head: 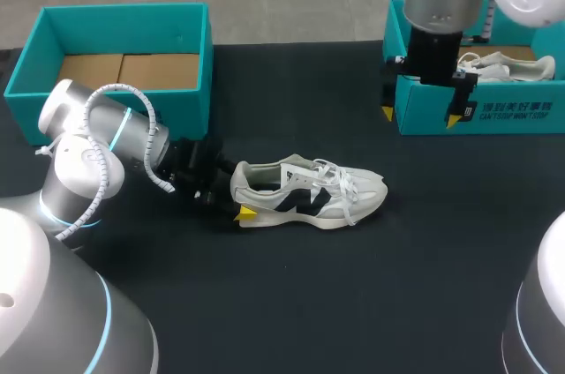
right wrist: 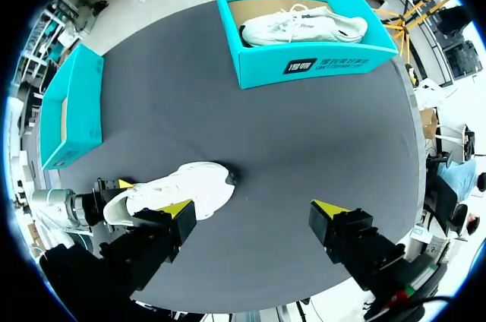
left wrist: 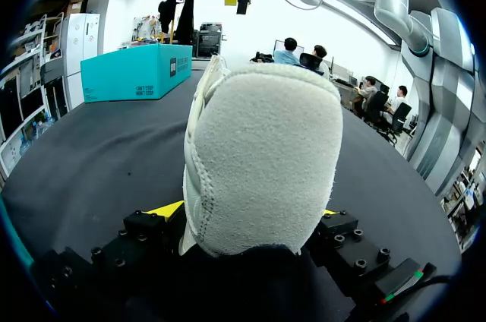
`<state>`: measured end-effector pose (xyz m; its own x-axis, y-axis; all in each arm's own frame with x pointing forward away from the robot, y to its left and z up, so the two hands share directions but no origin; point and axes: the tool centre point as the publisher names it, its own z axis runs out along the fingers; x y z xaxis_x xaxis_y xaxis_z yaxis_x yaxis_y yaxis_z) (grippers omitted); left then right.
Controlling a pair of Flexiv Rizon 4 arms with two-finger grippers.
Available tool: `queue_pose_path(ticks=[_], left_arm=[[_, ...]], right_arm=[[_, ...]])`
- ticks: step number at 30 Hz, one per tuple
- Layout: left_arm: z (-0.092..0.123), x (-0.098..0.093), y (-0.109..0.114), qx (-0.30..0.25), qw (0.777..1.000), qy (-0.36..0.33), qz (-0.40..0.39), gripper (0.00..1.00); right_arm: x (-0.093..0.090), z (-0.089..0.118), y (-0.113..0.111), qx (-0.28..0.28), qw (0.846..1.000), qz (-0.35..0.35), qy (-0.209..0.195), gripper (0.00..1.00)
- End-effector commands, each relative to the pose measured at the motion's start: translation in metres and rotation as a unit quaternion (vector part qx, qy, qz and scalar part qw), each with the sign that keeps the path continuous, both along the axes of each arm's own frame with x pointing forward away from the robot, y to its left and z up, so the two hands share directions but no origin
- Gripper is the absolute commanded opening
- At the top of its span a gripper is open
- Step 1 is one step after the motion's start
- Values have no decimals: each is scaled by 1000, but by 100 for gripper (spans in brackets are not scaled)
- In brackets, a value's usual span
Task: Take the shoe out of the shoebox, open the shoe tongue, remove and reinsert the insole, then place the shoe into the shoebox
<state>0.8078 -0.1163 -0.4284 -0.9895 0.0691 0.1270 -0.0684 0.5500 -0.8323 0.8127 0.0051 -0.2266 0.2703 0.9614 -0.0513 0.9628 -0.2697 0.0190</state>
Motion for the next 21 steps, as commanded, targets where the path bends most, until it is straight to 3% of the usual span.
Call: queue_pose_path(ticks=[1,9,21], left_arm=[[-4,2,-1,0,1000,1,-1,0],[-4,2,-1,0,1000,1,-1,0],[-4,2,-1,0,1000,1,-1,0]], right_arm=[[-1,0,0,1,1000,0,-1,100],[-1,0,0,1,1000,0,-1,100],[2,0,81,-6,999,33,-8,100]])
